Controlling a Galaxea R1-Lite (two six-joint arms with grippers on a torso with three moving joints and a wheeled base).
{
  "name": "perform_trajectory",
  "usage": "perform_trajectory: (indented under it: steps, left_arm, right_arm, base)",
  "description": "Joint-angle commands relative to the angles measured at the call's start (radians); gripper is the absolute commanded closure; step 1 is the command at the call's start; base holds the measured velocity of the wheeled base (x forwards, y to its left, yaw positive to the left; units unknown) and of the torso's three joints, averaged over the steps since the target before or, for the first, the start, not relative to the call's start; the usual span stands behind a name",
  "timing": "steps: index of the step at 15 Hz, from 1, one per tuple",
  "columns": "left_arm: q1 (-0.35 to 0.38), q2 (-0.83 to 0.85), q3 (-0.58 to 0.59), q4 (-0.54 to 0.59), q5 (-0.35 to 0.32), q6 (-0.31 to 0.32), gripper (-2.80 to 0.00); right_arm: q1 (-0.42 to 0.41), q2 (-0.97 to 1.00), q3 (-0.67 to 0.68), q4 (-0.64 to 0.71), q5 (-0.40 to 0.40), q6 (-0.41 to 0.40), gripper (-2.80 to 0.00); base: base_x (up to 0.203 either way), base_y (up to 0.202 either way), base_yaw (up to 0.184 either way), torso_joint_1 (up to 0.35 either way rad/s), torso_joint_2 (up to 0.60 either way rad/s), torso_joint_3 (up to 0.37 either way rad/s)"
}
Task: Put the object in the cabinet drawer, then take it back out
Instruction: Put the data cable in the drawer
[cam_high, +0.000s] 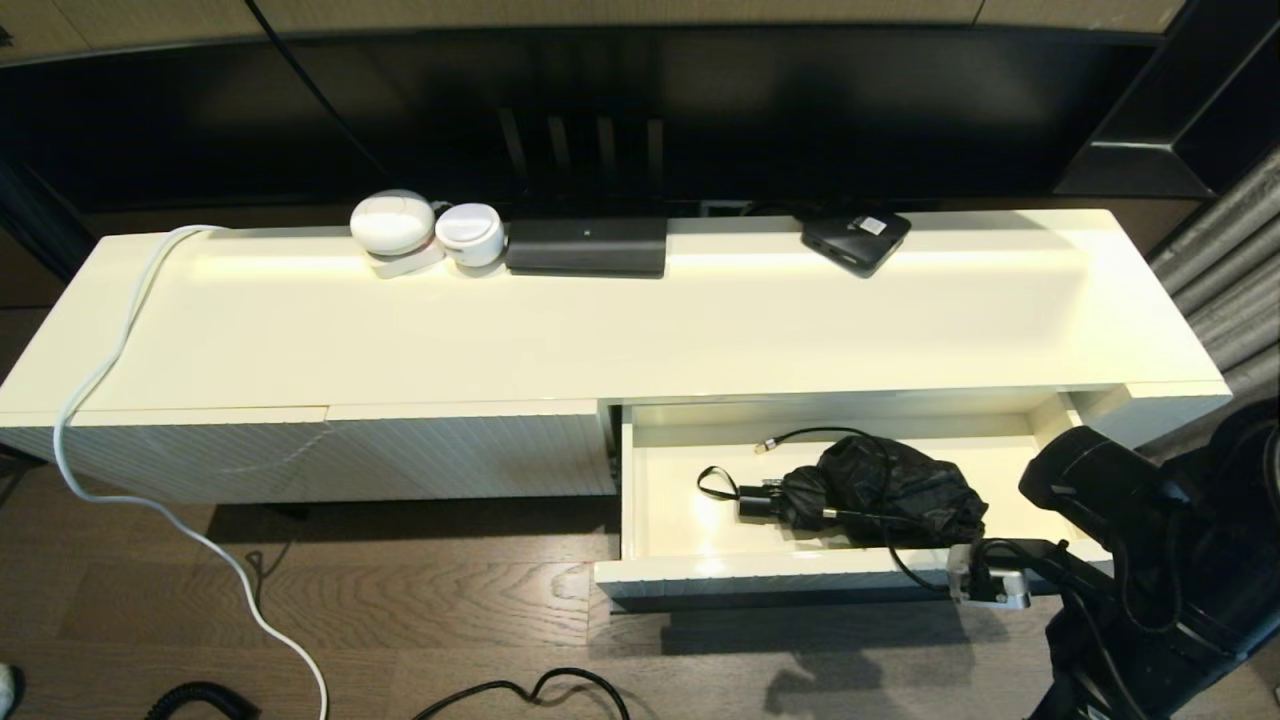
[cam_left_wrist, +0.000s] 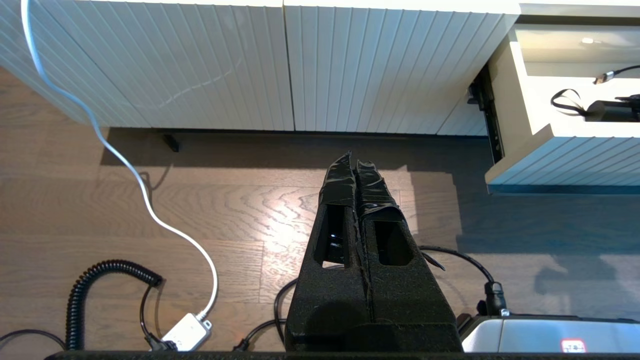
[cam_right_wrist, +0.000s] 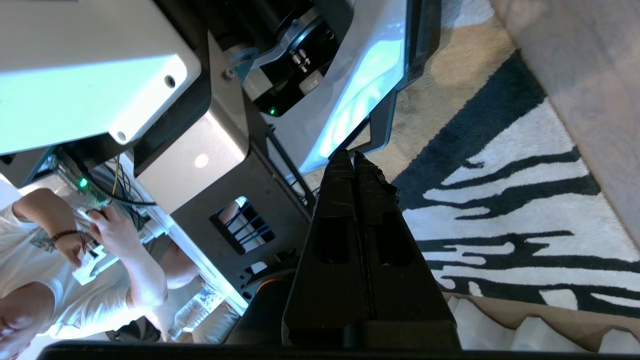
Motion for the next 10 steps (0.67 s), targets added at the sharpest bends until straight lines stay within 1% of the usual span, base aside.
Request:
perform_trajectory:
  steps: [1,4,8,10]
  left_arm:
    - [0.000,0.001,0.000,-0.001,0.001,-0.001,0.00]
    - [-0.001,0.001,0.000,-0.001,0.001,-0.001,0.00]
    - [0.000,0.001,0.000,-0.001,0.001,-0.001,0.00]
    - [0.000,0.001,0.000,-0.001,-0.001,-0.001,0.00]
  right_arm:
    - [-0.007,0.037,-0.036,0.005,0.004,-0.002,0.00]
    - [-0.021,0.058,-0.084,-0.017,0.004,-0.002,0.00]
    - [-0.035,0.081,-0.089,-0.090,0.003,-0.003,0.00]
    - [-0.037,0.091,-0.101,-0.100,0.005,-0.002,0.00]
  base:
    - [0.000,0.000,0.000,0.000,0.00,0.000]
    - [0.000,0.000,0.000,0.000,0.00,0.000]
    - [0.000,0.000,0.000,0.000,0.00,0.000]
    - [0.000,0.000,0.000,0.000,0.00,0.000]
